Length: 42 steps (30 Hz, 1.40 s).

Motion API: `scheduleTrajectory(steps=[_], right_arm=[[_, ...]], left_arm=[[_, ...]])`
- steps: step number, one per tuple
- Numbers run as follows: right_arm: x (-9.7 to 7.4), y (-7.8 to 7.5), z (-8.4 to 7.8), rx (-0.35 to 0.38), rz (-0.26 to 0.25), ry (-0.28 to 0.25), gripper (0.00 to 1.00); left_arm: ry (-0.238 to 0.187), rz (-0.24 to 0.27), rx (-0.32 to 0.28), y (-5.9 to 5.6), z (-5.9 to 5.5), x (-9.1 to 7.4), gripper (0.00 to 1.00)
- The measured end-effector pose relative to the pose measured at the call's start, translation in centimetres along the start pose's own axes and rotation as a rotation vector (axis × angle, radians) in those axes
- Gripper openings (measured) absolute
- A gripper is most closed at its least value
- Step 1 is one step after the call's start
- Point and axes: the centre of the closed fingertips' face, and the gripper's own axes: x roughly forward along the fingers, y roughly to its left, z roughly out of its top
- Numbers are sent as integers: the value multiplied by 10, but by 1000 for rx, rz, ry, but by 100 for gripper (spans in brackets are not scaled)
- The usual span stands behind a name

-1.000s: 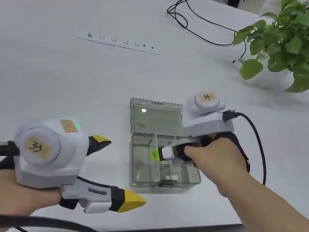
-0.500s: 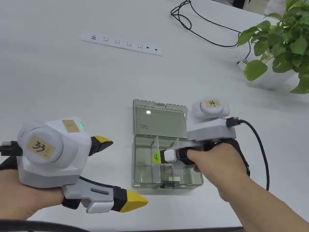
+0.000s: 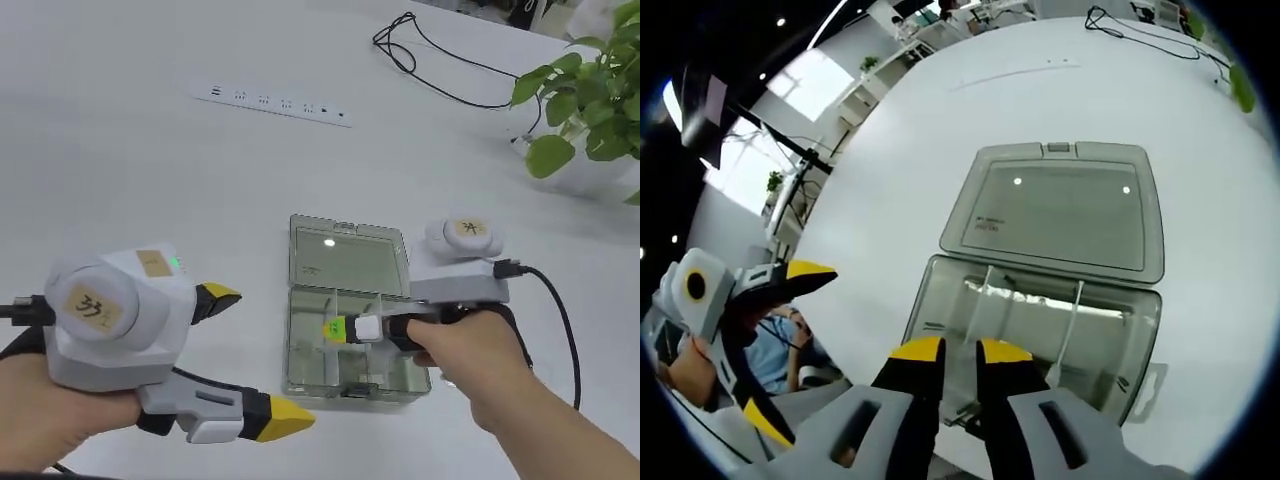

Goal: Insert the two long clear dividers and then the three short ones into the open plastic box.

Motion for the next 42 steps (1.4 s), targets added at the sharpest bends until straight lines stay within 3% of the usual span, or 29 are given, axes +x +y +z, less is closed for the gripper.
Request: scheduleTrajectory(steps=[13, 19, 21, 23, 25, 30, 33, 35, 37, 39, 42], right_arm=[[-25, 11, 11, -52, 75, -66, 20], [-41, 15, 17, -98, 110, -104, 25], [-48, 20, 20, -136, 145, -129, 26], [-52, 19, 18, -139, 143, -125, 26], [-58, 25, 23, -196, 175, -165, 27], [-70, 27, 21, -201, 187, -170, 30], [-78, 28, 21, -251, 202, -177, 33], [-83, 32, 23, -337, 224, -203, 35], [-87, 30, 19, -338, 220, -186, 38], [-94, 31, 22, -403, 228, -217, 40], [-99, 30, 21, -465, 232, -210, 45]], left_arm=[[-17, 46, 1, -7, 10, -7, 92], [-21, 59, 4, -12, 12, -9, 91], [-24, 63, 7, -14, 13, -11, 92], [-26, 65, 4, -15, 13, -11, 91], [-27, 68, 5, -16, 14, -11, 92], [-40, 75, 10, -18, 16, -13, 92], [-44, 81, 13, -18, 18, -14, 92], [-43, 86, 13, -18, 17, -15, 92], [-44, 91, 12, -18, 17, -16, 92], [-46, 96, 11, -19, 17, -17, 92], [-50, 102, 11, -20, 17, -18, 92]])
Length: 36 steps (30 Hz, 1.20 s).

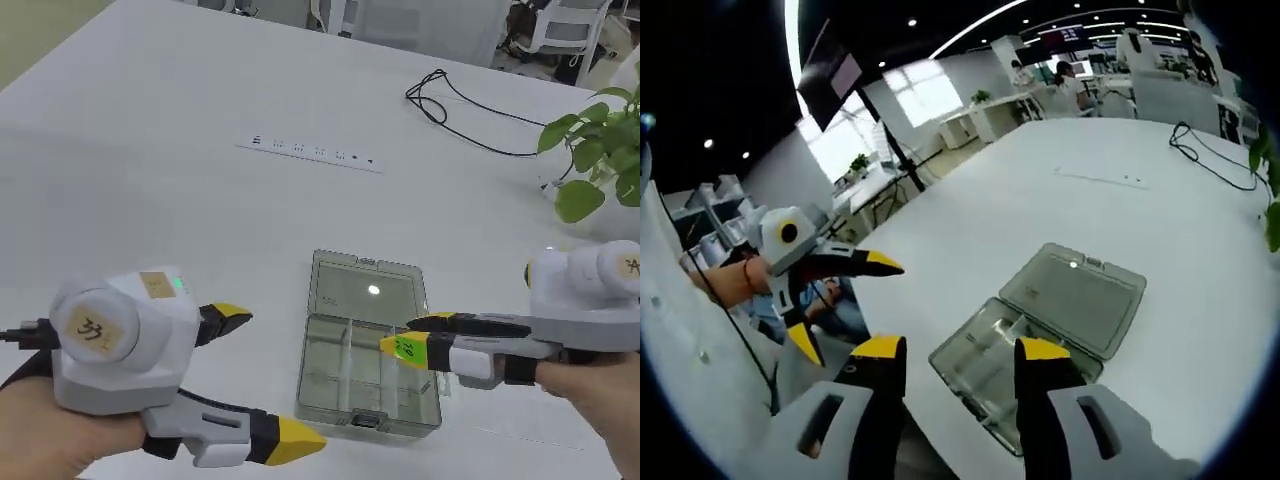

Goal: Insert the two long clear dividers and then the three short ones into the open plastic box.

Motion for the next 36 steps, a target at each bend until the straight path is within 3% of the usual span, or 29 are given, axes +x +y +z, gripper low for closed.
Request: scheduleTrajectory(steps=[12, 18, 27, 36], right_arm=[[-24, 1, -11, -194, 44, 65, 58], [-37, -11, -25, -321, 43, 135, 63], [-52, -24, -48, -416, 56, 231, 62], [-60, -52, -76, -482, 39, 362, 58]], left_arm=[[-10, 19, -1, -2, 1, -4, 93], [-7, 16, 2, -3, 0, -5, 93], [-8, -3, 14, -2, 1, -4, 96], [6, -15, 15, 1, -3, -3, 97]])
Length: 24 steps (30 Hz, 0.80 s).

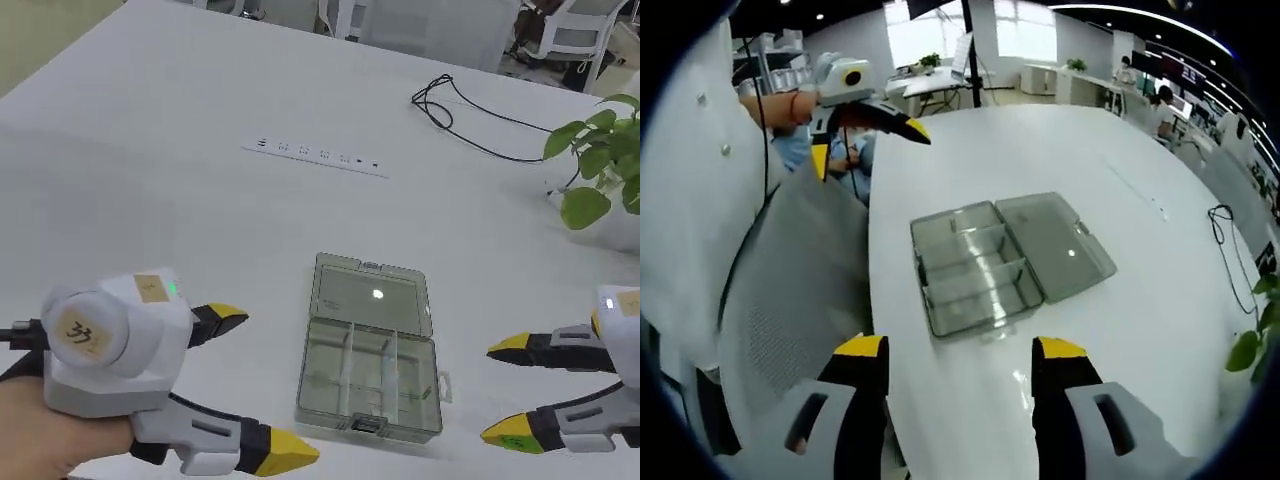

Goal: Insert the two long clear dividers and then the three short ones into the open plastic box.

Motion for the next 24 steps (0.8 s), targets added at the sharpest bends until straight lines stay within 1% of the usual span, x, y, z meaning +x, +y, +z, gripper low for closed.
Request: scheduleTrajectory(steps=[3, 6, 7, 8, 13, 14, 16, 19, 24], right_arm=[[2, -5, -14, -25, 3, 52, 57], [5, -8, -23, -36, 9, 84, 55], [7, -10, -29, -42, 11, 102, 54], [8, -11, -32, -53, 14, 114, 53], [17, -19, -53, -127, 22, 211, 51], [18, -19, -54, -133, 22, 216, 50], [24, -23, -63, -156, 24, 250, 49], [30, -27, -68, -183, 25, 273, 47], [38, -33, -79, -192, 34, 305, 45]], left_arm=[[1, -5, -1, 1, 0, 0, 97], [2, -11, -5, 1, -1, 1, 98], [3, -13, -6, 2, -1, 1, 98], [4, -14, -5, 2, -1, 1, 99], [13, -19, -8, 5, -3, 2, 99], [14, -19, -8, 5, -3, 3, 99], [17, -20, -11, 6, -4, 3, 99], [20, -21, -15, 7, -4, 4, 99], [21, -23, -21, 9, -5, 4, 99]])
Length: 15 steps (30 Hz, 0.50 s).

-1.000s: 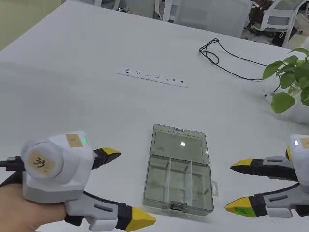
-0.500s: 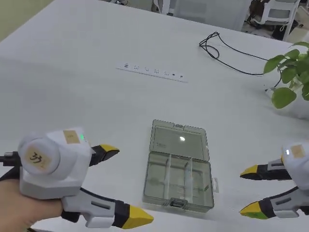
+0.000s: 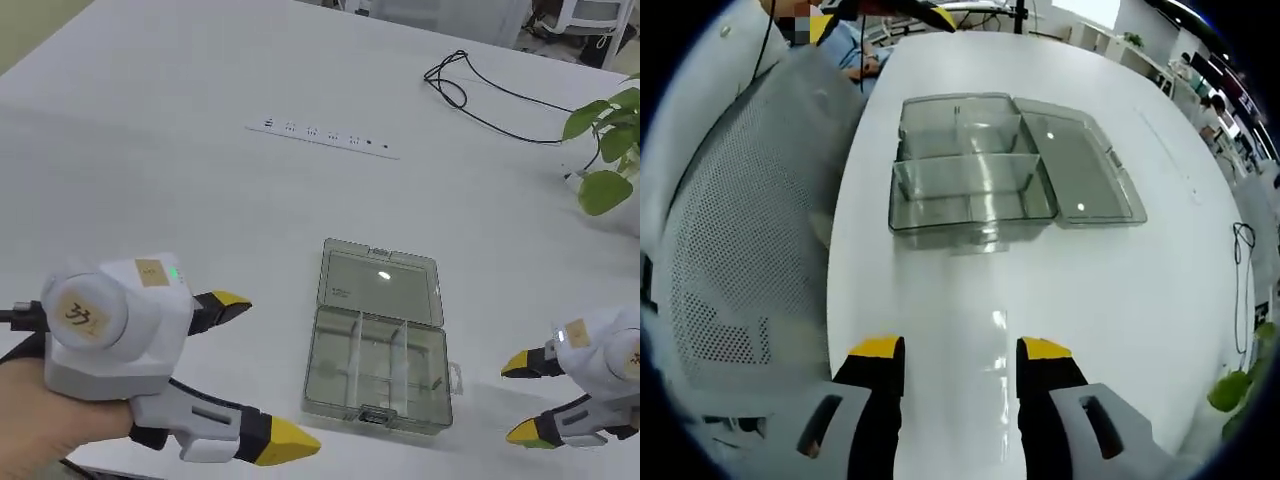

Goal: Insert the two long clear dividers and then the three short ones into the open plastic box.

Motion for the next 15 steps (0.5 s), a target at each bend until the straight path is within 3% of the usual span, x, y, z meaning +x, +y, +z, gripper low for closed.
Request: scheduleTrajectory(steps=[15], right_arm=[[19, -4, -12, -82, 16, 82, 44]], left_arm=[[1, -2, -12, 3, -1, 2, 98]])
